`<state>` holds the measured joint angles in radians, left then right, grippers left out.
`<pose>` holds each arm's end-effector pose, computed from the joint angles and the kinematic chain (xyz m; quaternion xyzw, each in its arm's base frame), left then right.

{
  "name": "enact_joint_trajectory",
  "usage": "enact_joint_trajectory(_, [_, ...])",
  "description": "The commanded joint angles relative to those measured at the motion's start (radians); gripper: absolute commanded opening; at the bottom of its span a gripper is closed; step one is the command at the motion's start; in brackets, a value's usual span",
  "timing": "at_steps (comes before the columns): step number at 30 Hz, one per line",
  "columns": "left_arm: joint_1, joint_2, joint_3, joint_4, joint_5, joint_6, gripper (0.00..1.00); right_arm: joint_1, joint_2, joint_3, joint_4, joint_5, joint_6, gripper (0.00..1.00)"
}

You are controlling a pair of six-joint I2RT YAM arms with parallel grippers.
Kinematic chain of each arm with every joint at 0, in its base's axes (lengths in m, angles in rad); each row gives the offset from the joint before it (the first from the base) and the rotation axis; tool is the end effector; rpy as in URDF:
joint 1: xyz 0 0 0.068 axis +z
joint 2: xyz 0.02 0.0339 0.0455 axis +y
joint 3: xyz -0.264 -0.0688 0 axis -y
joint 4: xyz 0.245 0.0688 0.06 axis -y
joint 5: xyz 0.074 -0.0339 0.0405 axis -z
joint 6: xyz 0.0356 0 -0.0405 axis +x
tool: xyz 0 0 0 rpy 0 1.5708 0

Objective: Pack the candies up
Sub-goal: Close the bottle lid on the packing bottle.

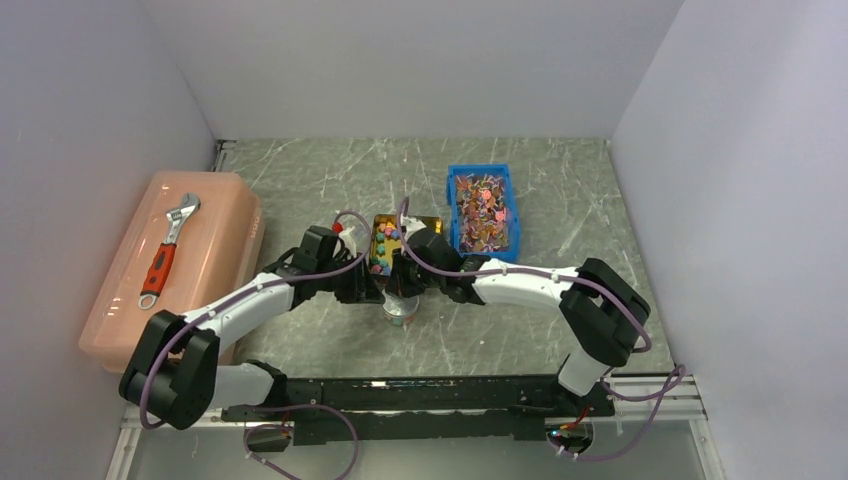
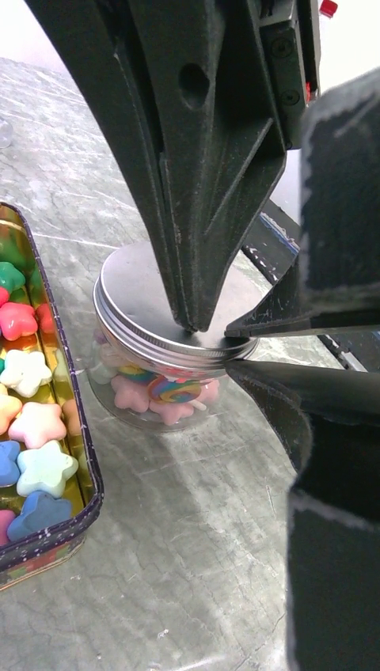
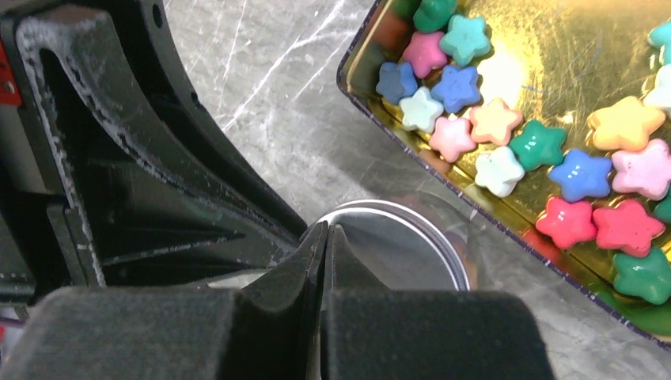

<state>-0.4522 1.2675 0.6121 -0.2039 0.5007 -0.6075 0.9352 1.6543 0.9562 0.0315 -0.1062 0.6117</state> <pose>0.2090 -0.1205 0.1840 0.0156 0.9121 -0.3709 0.1738 0.2073 0.2873 0.1974 -0.1675 0.8828 0.3389 0.2788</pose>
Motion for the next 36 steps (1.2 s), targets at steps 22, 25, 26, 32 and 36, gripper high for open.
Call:
enact_joint_trajectory(22, [-0.008, -0.309, -0.09, -0.123, -0.202, -0.051, 0.62, 0.02, -0.197, 0.094, -0.352, 0.129, -0.134, 0.14])
enact_joint_trajectory(25, [-0.008, -0.346, -0.106, -0.127, -0.222, -0.068, 0.63, 0.027, -0.187, 0.144, -0.37, 0.112, -0.156, 0.01])
enact_joint_trajectory(26, [-0.008, -0.361, -0.11, -0.129, -0.232, -0.073, 0.63, 0.03, -0.181, 0.16, -0.375, 0.111, -0.161, 0.0])
enact_joint_trajectory(32, [-0.008, -0.443, -0.121, -0.169, -0.294, -0.091, 0.64, 0.057, -0.093, 0.243, -0.396, 0.111, -0.17, 0.0])
enact_joint_trajectory(36, [-0.007, -0.498, -0.128, -0.199, -0.32, -0.094, 0.65, 0.066, -0.033, 0.267, -0.382, 0.089, -0.164, 0.0])
